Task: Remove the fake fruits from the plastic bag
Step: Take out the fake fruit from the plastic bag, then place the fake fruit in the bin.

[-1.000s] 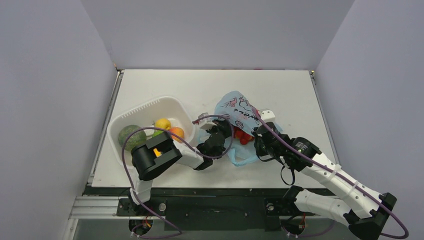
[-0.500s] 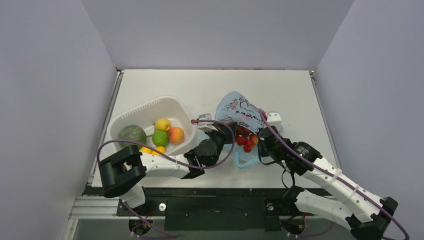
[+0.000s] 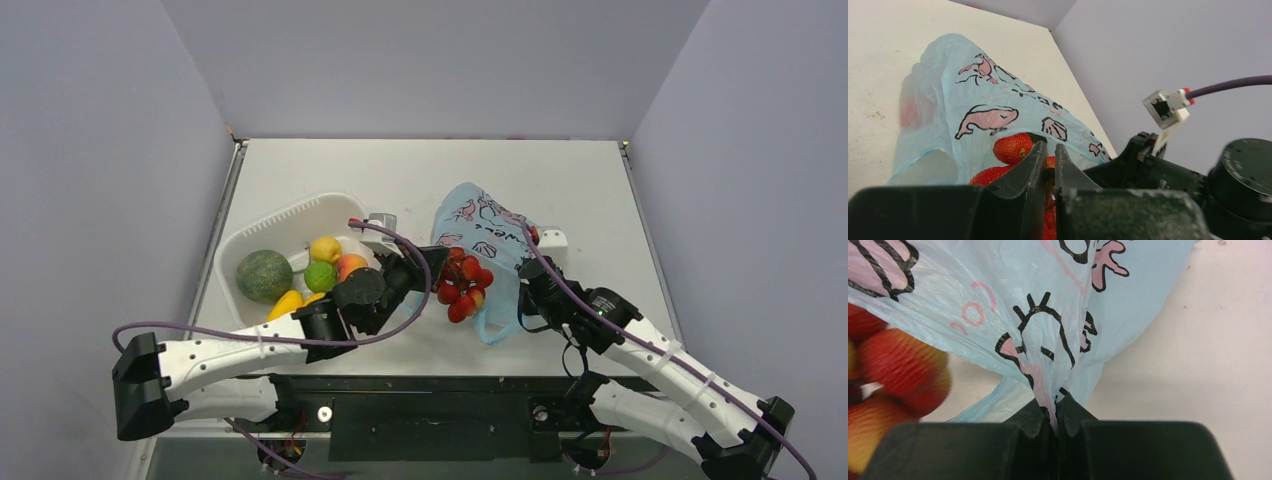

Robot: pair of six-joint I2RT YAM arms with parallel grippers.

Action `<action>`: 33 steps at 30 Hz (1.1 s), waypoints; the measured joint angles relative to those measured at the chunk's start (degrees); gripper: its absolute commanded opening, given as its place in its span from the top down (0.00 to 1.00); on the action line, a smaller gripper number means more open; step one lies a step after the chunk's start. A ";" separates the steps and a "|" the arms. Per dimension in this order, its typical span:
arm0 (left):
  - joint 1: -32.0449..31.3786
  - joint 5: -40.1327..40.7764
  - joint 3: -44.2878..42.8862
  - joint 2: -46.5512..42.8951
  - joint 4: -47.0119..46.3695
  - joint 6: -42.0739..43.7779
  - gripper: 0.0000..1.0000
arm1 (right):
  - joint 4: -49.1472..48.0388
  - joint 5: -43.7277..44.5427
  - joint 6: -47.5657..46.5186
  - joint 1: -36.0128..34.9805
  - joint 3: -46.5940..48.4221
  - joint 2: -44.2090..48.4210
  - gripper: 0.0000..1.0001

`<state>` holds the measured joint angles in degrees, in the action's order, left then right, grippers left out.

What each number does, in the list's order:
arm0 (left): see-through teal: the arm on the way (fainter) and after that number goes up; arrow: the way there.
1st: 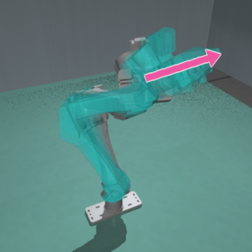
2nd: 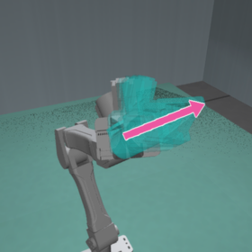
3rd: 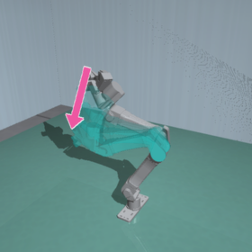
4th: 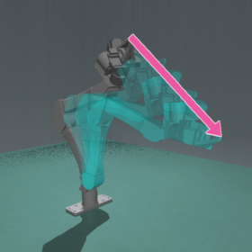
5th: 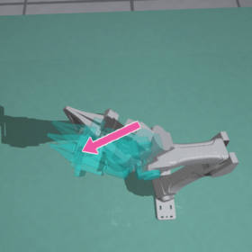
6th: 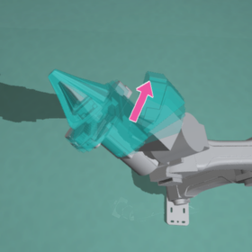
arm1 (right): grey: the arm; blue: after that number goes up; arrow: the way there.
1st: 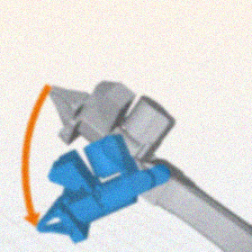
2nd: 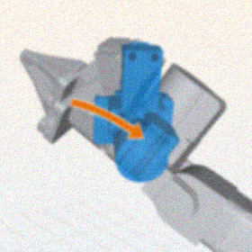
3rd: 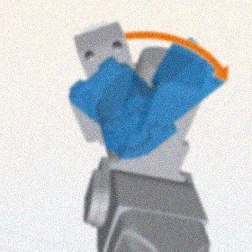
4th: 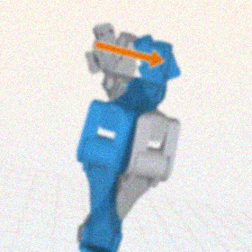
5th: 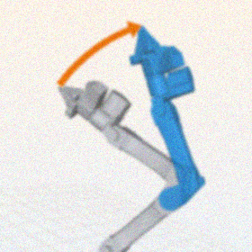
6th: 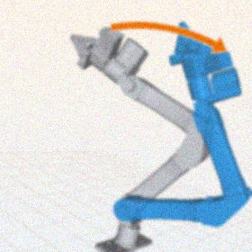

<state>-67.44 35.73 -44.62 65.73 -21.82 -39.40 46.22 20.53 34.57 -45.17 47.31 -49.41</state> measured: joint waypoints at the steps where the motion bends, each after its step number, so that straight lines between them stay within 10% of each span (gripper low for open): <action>1: 0.28 -0.98 -0.33 -1.57 2.23 0.07 1.00 | 0.00 0.07 0.00 0.15 -0.26 0.15 1.00; 10: 3.43 -11.72 -9.31 -13.38 22.82 1.16 1.00 | -0.09 0.09 -0.28 0.57 -0.48 0.87 1.00; 20: 7.63 -0.37 -28.68 -13.29 47.15 9.55 1.00 | -0.11 0.02 -0.68 0.63 -0.48 0.92 1.00; 33: 31.10 1.62 -17.40 -6.67 53.02 14.03 1.00 | -0.15 -0.83 -0.87 0.90 -0.48 1.57 1.00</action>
<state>-36.34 37.34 -62.02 59.07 31.20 -25.36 46.06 19.70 33.69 -44.27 46.83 -47.83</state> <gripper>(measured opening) 0.043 0.003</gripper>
